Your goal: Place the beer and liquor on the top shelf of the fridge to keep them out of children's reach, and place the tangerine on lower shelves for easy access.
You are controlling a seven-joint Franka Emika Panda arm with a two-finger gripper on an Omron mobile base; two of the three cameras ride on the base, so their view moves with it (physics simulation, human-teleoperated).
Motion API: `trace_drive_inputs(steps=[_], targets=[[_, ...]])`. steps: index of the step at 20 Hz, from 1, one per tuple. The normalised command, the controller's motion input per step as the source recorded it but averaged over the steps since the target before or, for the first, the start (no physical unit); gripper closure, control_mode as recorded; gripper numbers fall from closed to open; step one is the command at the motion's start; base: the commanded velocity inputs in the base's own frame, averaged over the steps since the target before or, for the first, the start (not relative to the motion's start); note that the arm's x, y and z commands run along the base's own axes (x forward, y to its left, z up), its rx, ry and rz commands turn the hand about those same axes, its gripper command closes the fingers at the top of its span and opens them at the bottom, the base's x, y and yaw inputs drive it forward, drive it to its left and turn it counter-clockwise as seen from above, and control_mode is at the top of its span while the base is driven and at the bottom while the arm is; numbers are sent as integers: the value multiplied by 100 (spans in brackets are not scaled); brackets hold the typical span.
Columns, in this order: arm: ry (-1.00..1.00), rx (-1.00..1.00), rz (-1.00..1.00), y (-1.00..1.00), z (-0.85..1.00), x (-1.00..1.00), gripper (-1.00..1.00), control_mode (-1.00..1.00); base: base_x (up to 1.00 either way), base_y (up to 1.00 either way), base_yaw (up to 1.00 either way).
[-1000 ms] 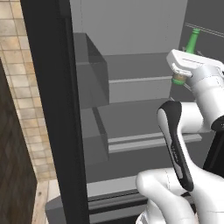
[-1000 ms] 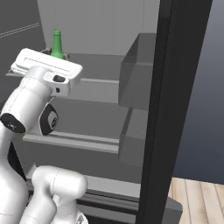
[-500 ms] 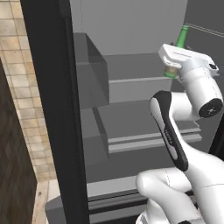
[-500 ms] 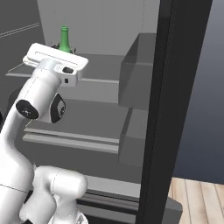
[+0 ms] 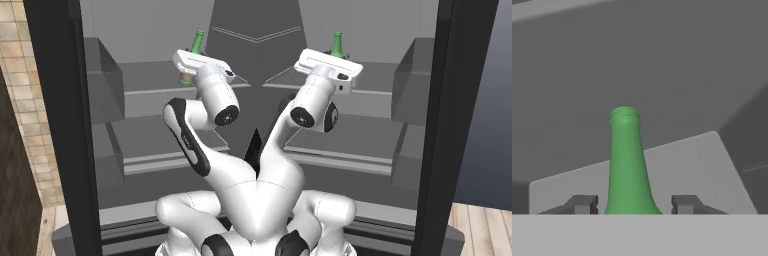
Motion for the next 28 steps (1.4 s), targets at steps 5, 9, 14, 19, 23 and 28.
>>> trace_drive_inputs(steps=[5, 9, 14, 19, 23, 28], targets=[[0, -1, 2, 0, -32, 22, 100, -100, 0, 0, 0], [0, 0, 2, 0, -28, 22, 100, -100, 0, 0, 0], [0, 0, 2, 0, -16, 27, 100, -100, 0, 0, 0], [0, 0, 1, 0, -2, 28, 100, -100, 0, 0, 0], [-2, -1, 0, 1, 0, 24, 100, -100, 0, 0, 0], [-4, -2, 0, 6, 0, 26, 100, -100, 0, 0, 0]])
